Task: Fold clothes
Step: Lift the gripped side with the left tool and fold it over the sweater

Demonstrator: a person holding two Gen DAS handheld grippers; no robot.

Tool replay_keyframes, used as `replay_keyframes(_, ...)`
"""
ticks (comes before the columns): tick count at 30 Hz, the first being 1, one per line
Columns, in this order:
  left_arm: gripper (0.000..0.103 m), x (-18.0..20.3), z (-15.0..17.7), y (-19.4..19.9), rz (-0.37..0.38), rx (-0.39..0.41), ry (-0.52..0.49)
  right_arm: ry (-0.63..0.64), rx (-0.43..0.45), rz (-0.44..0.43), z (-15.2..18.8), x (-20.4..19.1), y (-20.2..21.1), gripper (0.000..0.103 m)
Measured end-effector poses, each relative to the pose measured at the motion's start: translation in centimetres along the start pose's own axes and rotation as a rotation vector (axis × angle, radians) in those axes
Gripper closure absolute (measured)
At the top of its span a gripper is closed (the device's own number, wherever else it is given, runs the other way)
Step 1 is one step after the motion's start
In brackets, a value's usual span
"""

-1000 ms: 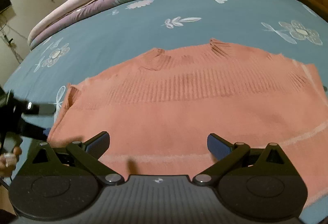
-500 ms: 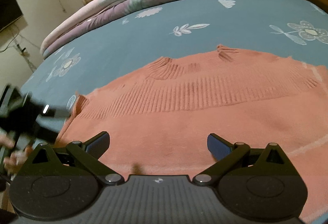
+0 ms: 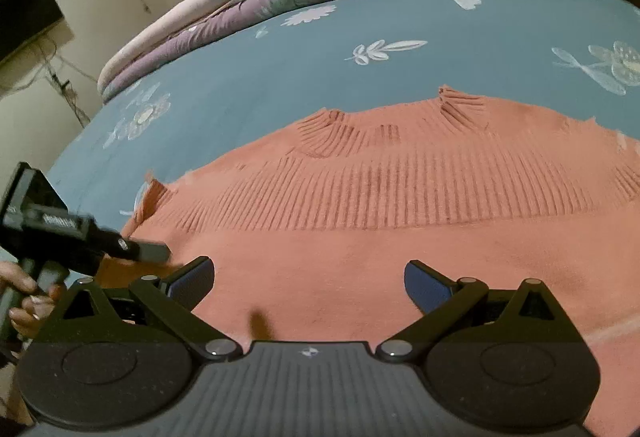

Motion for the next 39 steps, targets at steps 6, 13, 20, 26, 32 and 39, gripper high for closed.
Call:
replay_keyframes(6, 0.079, 2.1, 0.1, -0.2, -0.14, 0.007, -0.039, -0.009, 0.01, -0.033, -1.0, 0.8, 0.1, 0.0)
replay_keyframes(13, 0.079, 3.0, 0.5, -0.2, -0.213, 0.014, -0.036, -0.02, -0.008, -0.059, -2.5, 0.7, -1.7, 0.0)
replay_keyframes(20, 0.079, 3.3, 0.5, -0.3, -0.24, 0.013, -0.038, 0.015, 0.01, -0.02, -4.9, 0.4, -4.4, 0.0)
replay_keyframes(26, 0.079, 3.3, 0.6, -0.5, -0.246, 0.023, -0.032, 0.019, 0.007, 0.006, -6.8, 0.4, -5.7, 0.0)
replay_keyframes(32, 0.079, 3.4, 0.6, -0.7, -0.245, 0.037, -0.018, -0.026, -0.04, -0.035, -3.5, -1.2, -1.5, 0.0)
replay_keyframes(39, 0.082, 4.6, 0.3, -0.8, -0.303, 0.021, -0.018, -0.053, -0.118, -0.054, 0.6, -1.3, -0.4, 0.0)
Point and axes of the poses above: each gripper's, at about its wrist camera, not at the fingertips, and y roughly against the way its jaws point, x to its right, z to its underside, the point moved 2 cm from there along -y, roughly the way its jaws point, and after that the axes turned 7 degrees about -x, right-handed, at the moved point
